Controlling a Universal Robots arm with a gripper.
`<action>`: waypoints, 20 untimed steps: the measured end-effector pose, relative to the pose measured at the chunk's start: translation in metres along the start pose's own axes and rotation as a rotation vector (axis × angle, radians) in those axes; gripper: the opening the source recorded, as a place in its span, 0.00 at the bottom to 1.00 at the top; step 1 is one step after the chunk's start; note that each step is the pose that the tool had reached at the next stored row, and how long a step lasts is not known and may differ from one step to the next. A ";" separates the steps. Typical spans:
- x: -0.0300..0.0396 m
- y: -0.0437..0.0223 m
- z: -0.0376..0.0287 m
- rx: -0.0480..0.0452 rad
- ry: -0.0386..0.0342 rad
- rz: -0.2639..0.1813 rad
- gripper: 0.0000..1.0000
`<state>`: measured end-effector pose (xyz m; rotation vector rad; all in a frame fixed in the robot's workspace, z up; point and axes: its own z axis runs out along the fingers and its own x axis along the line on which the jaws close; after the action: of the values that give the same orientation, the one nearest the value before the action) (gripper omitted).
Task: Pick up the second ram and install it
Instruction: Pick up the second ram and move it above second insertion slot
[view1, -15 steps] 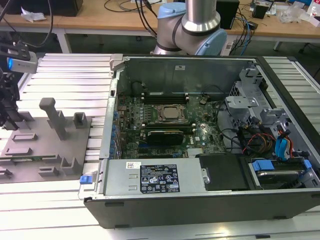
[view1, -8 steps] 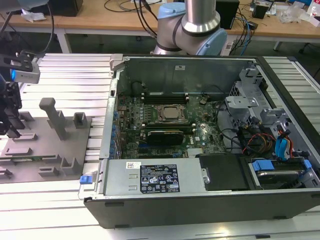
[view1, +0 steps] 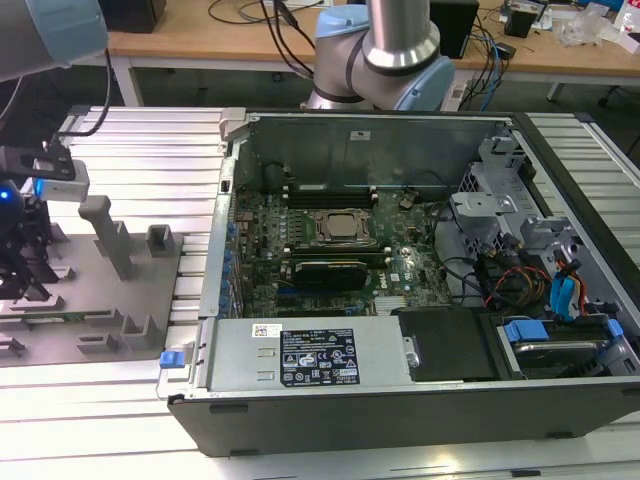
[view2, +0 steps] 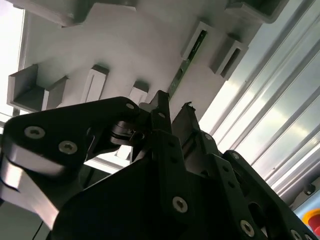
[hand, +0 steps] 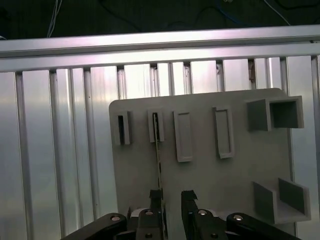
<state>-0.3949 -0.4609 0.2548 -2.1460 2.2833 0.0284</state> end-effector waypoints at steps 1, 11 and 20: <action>0.0015 -0.0001 0.0045 0.0000 0.0001 0.000 0.30; 0.0066 -0.0006 0.0354 -0.0001 0.0000 -0.003 0.30; 0.0069 -0.0007 0.0531 -0.0004 0.0002 -0.004 0.30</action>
<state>-0.3949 -0.4669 0.2016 -2.1512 2.2789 0.0286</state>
